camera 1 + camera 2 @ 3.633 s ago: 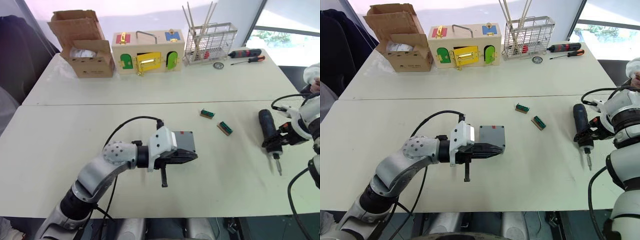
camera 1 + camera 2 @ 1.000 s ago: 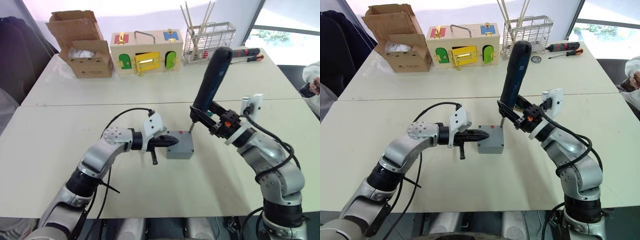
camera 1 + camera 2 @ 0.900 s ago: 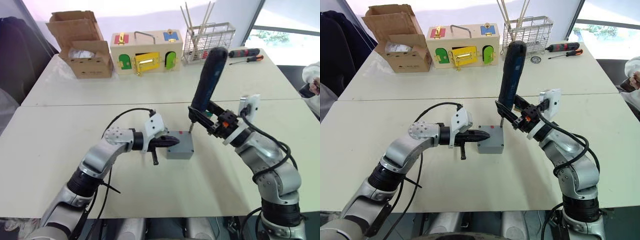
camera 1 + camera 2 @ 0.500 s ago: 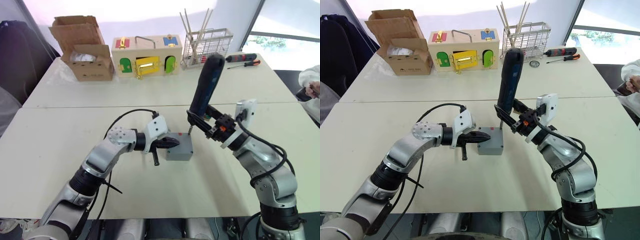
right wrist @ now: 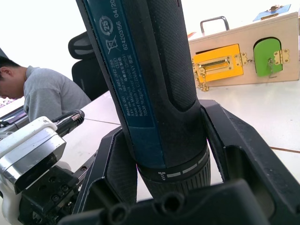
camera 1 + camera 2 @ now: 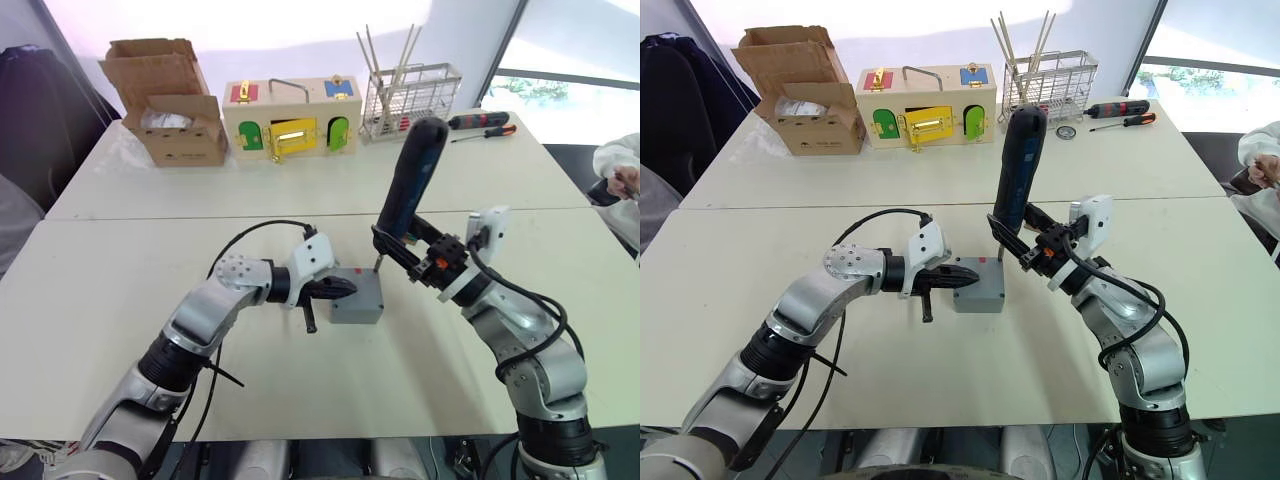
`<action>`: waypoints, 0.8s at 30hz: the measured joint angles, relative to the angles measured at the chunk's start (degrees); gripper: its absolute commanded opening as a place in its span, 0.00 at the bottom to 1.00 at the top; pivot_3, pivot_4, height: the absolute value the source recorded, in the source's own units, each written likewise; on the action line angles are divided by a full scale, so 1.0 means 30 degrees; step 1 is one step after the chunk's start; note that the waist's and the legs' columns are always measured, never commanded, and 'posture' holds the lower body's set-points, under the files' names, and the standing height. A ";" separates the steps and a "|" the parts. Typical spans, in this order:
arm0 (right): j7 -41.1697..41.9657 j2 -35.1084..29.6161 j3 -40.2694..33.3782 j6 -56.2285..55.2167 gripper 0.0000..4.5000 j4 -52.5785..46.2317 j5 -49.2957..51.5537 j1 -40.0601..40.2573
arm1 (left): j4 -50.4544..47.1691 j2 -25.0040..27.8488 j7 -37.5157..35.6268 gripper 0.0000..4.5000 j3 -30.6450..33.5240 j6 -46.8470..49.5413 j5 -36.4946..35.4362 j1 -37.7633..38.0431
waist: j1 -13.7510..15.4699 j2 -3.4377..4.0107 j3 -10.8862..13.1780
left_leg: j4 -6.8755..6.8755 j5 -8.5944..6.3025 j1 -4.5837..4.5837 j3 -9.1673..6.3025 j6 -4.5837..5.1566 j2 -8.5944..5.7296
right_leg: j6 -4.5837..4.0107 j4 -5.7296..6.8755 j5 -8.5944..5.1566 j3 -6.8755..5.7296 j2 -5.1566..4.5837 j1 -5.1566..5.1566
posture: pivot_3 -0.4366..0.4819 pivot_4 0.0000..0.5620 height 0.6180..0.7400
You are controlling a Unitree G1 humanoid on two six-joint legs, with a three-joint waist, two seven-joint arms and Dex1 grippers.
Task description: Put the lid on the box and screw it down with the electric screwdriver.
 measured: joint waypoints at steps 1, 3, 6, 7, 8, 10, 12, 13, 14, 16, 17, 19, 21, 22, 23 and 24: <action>-0.0002 0.0000 0.0017 -0.0022 0.41 0.0012 -0.0027 -0.0006 | -0.0007 0.0022 0.0001 0.00 -0.0006 0.0057 0.0000 0.0000 | 0.0000 -0.0002 -0.0003 | 0.0000 0.0000 0.0000 0.0000 0.0000 0.0001 | -0.0001 0.0000 0.0000 -0.0001 0.0000 0.0000 | 0.48 0.27 0.92; -0.0002 -0.0001 0.0060 -0.0087 0.41 0.0033 -0.0110 -0.0005 | -0.0027 0.0045 -0.0002 0.00 -0.0007 0.0126 -0.0001 -0.0001 | 0.0000 -0.0005 -0.0005 | 0.0000 0.0000 0.0000 -0.0001 0.0000 0.0002 | 0.0000 -0.0002 -0.0001 -0.0001 0.0000 0.0000 | 0.48 0.27 0.92; -0.0002 0.0000 0.0128 -0.0153 0.41 0.0039 -0.0236 -0.0012 | -0.0031 0.0047 0.0010 0.00 -0.0022 0.0146 0.0003 -0.0011 | 0.0001 -0.0008 -0.0008 | -0.0001 -0.0001 0.0000 -0.0001 0.0001 0.0006 | 0.0000 -0.0005 -0.0002 -0.0001 0.0000 0.0002 | 0.48 0.27 0.92; -0.0002 0.0000 0.0155 -0.0178 0.41 0.0040 -0.0298 -0.0013 | -0.0031 0.0047 0.0017 0.00 -0.0038 0.0144 0.0013 -0.0019 | 0.0001 -0.0010 -0.0010 | -0.0001 -0.0001 0.0000 -0.0002 0.0000 0.0006 | 0.0000 -0.0006 -0.0002 -0.0002 0.0000 0.0003 | 0.48 0.27 0.92; -0.0002 0.0000 0.0189 -0.0220 0.41 0.0042 -0.0345 -0.0010 | -0.0031 0.0047 0.0022 0.00 -0.0058 0.0143 0.0018 -0.0030 | 0.0001 -0.0011 -0.0011 | 0.0000 -0.0001 0.0000 -0.0003 0.0000 0.0006 | 0.0000 -0.0006 -0.0002 -0.0002 0.0000 0.0003 | 0.48 0.27 0.92; -0.0001 -0.0001 0.0243 -0.0294 0.41 0.0067 -0.0414 -0.0005 | -0.0031 0.0046 0.0035 0.00 -0.0105 0.0125 0.0057 -0.0047 | 0.0003 -0.0016 -0.0015 | -0.0001 -0.0001 0.0000 -0.0003 0.0000 0.0006 | 0.0000 -0.0007 -0.0002 -0.0002 -0.0001 0.0004 | 0.48 0.27 0.92; -0.0009 -0.0001 0.0280 -0.0327 0.41 0.0071 -0.0517 -0.0005 | -0.0034 0.0046 0.0038 0.00 -0.0147 0.0113 0.0125 -0.0076 | 0.0007 -0.0026 -0.0024 | 0.0000 -0.0001 0.0000 -0.0005 0.0000 0.0007 | 0.0000 -0.0009 -0.0003 -0.0002 -0.0002 0.0006 | 0.48 0.27 0.92; -0.0057 -0.0001 0.0298 -0.0326 0.41 0.0079 -0.0535 -0.0005 | -0.0039 0.0045 0.0036 0.00 -0.0154 0.0108 0.0156 -0.0077 | 0.0007 -0.0034 -0.0030 | -0.0001 -0.0001 0.0000 -0.0006 0.0000 0.0007 | 0.0000 -0.0009 -0.0002 -0.0003 -0.0002 0.0006 | 0.48 0.27 0.92; -0.0095 -0.0001 0.0306 -0.0327 0.41 0.0095 -0.0556 -0.0006 | -0.0042 0.0043 0.0036 0.00 -0.0160 0.0106 0.0177 -0.0077 | 0.0009 -0.0039 -0.0034 | -0.0001 -0.0001 0.0000 -0.0007 0.0000 0.0007 | 0.0000 -0.0010 -0.0003 -0.0004 -0.0002 0.0006 | 0.48 0.27 0.92; -0.0147 -0.0008 0.0311 -0.0328 0.41 0.0160 -0.0710 -0.0037 | -0.0046 0.0043 0.0031 0.00 -0.0171 0.0100 0.0237 -0.0077 | 0.0019 -0.0053 -0.0048 | -0.0001 -0.0001 0.0001 -0.0008 0.0000 0.0008 | -0.0001 -0.0013 -0.0003 -0.0005 -0.0002 0.0010 | 0.48 0.27 0.92; -0.0155 -0.0009 0.0316 -0.0329 0.41 0.0192 -0.0727 -0.0051 | -0.0046 0.0044 0.0029 0.00 -0.0178 0.0101 0.0256 -0.0077 | 0.0028 -0.0061 -0.0056 | -0.0001 -0.0001 0.0002 -0.0012 0.0000 0.0009 | -0.0001 -0.0014 -0.0003 -0.0007 -0.0003 0.0012 | 0.48 0.27 0.92; -0.0162 -0.0008 0.0352 -0.0329 0.41 0.0230 -0.0747 -0.0077 | -0.0068 0.0043 0.0023 0.00 -0.0218 0.0098 0.0330 -0.0076 | 0.0059 -0.0078 -0.0069 | -0.0001 -0.0001 0.0003 -0.0016 0.0000 0.0010 | -0.0002 -0.0019 -0.0004 -0.0011 -0.0006 0.0017 | 0.48 0.27 0.92; -0.0179 -0.0007 0.0385 -0.0330 0.41 0.0272 -0.0810 -0.0108 | -0.0072 0.0044 0.0024 0.00 -0.0265 0.0091 0.0346 -0.0077 | 0.0088 -0.0092 -0.0081 | -0.0001 -0.0001 0.0005 -0.0019 0.0000 0.0011 | -0.0002 -0.0023 -0.0004 -0.0012 -0.0007 0.0022 | 0.48 0.27 0.92; -0.0202 0.0020 0.0384 -0.0349 0.41 0.0346 -0.0813 -0.0128 | -0.0072 0.0044 0.0028 0.00 -0.0293 0.0089 0.0353 -0.0077 | 0.0101 -0.0106 -0.0095 | -0.0001 -0.0002 0.0006 -0.0022 0.0000 0.0011 | -0.0002 -0.0028 -0.0004 -0.0015 -0.0008 0.0026 | 0.48 0.27 0.92; -0.0251 0.0081 0.0384 -0.0392 0.41 0.0437 -0.0812 -0.0136 | -0.0073 0.0044 0.0030 0.00 -0.0316 0.0091 0.0362 -0.0076 | 0.0107 -0.0118 -0.0110 | -0.0001 -0.0002 0.0009 -0.0027 0.0000 0.0011 | -0.0002 -0.0032 -0.0004 -0.0020 -0.0008 0.0032 | 0.48 0.27 0.92; -0.0278 0.0179 0.0388 -0.0470 0.41 0.0515 -0.0811 -0.0134 | -0.0072 0.0044 0.0030 0.00 -0.0320 0.0098 0.0364 -0.0076 | 0.0111 -0.0126 -0.0117 | -0.0002 -0.0002 0.0010 -0.0033 0.0000 0.0012 | -0.0002 -0.0044 -0.0004 -0.0026 -0.0007 0.0039 | 0.48 0.27 0.92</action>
